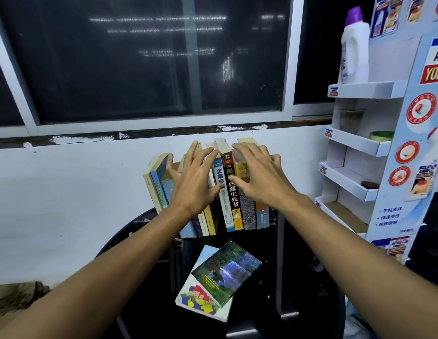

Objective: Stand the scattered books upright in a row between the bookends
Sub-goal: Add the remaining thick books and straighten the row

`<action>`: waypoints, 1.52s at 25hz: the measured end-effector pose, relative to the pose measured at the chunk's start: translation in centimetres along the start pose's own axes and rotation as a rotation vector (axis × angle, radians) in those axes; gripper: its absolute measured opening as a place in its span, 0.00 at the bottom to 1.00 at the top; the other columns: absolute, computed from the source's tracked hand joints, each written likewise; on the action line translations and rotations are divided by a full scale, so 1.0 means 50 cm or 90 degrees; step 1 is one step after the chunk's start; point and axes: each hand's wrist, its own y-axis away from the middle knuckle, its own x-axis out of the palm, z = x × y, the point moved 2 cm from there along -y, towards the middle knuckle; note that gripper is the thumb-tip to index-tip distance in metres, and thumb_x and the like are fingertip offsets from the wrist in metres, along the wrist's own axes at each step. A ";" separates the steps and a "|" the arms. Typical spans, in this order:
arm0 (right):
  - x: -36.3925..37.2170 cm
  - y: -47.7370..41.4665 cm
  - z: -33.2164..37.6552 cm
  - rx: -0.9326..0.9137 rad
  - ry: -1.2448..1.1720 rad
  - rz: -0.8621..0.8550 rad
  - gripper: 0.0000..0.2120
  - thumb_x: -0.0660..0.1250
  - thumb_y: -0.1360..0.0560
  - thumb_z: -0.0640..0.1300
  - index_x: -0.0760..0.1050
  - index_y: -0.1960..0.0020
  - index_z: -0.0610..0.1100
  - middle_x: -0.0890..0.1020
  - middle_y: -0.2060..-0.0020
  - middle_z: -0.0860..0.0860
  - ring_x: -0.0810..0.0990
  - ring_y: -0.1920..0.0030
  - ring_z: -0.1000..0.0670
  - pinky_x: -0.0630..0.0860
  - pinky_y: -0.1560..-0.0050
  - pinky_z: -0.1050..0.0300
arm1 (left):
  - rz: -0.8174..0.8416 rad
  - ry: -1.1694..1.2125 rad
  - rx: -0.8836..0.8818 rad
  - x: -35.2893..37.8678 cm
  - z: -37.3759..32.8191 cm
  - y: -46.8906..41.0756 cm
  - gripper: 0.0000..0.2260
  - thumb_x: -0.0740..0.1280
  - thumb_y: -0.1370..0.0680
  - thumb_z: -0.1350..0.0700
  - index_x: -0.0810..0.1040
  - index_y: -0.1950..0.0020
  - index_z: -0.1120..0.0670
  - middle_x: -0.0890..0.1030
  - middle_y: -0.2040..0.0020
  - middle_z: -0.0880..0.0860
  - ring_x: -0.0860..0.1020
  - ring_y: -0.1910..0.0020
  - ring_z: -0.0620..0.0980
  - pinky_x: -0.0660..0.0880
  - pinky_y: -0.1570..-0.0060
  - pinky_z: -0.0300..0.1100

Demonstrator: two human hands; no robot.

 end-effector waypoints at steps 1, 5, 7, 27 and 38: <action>0.009 -0.006 0.008 -0.001 0.014 0.010 0.36 0.70 0.24 0.58 0.59 0.22 0.51 0.65 0.26 0.54 0.63 0.28 0.52 0.62 0.35 0.46 | 0.007 -0.008 -0.009 0.001 0.001 -0.001 0.37 0.72 0.25 0.41 0.59 0.20 0.46 0.61 0.21 0.46 0.46 0.18 0.50 0.37 0.29 0.66; 0.039 -0.031 0.012 0.011 0.052 0.049 0.35 0.68 0.22 0.56 0.58 0.21 0.50 0.64 0.25 0.54 0.60 0.27 0.52 0.59 0.35 0.44 | 0.034 -0.042 -0.024 0.010 0.005 -0.016 0.36 0.70 0.23 0.41 0.59 0.20 0.44 0.62 0.20 0.44 0.44 0.18 0.50 0.36 0.31 0.69; 0.049 -0.041 0.008 0.014 0.064 0.056 0.33 0.66 0.21 0.54 0.58 0.21 0.50 0.64 0.24 0.54 0.60 0.27 0.51 0.59 0.36 0.43 | 0.043 -0.049 -0.029 0.011 0.005 -0.026 0.33 0.70 0.23 0.41 0.61 0.21 0.43 0.64 0.21 0.43 0.45 0.18 0.50 0.36 0.32 0.70; 0.098 0.014 0.057 0.072 -0.036 -0.164 0.15 0.68 0.21 0.43 0.64 0.39 0.44 0.74 0.43 0.46 0.81 0.54 0.45 0.79 0.63 0.53 | 0.044 -0.028 -0.030 0.008 0.035 -0.042 0.26 0.71 0.22 0.44 0.69 0.26 0.38 0.70 0.24 0.44 0.52 0.19 0.49 0.44 0.31 0.72; 0.016 0.046 0.075 0.063 -0.100 -0.218 0.14 0.70 0.22 0.39 0.68 0.41 0.39 0.76 0.44 0.44 0.81 0.54 0.47 0.73 0.60 0.61 | 0.043 -0.001 -0.089 -0.009 0.104 -0.009 0.29 0.71 0.23 0.43 0.64 0.24 0.40 0.68 0.24 0.43 0.57 0.20 0.48 0.42 0.30 0.68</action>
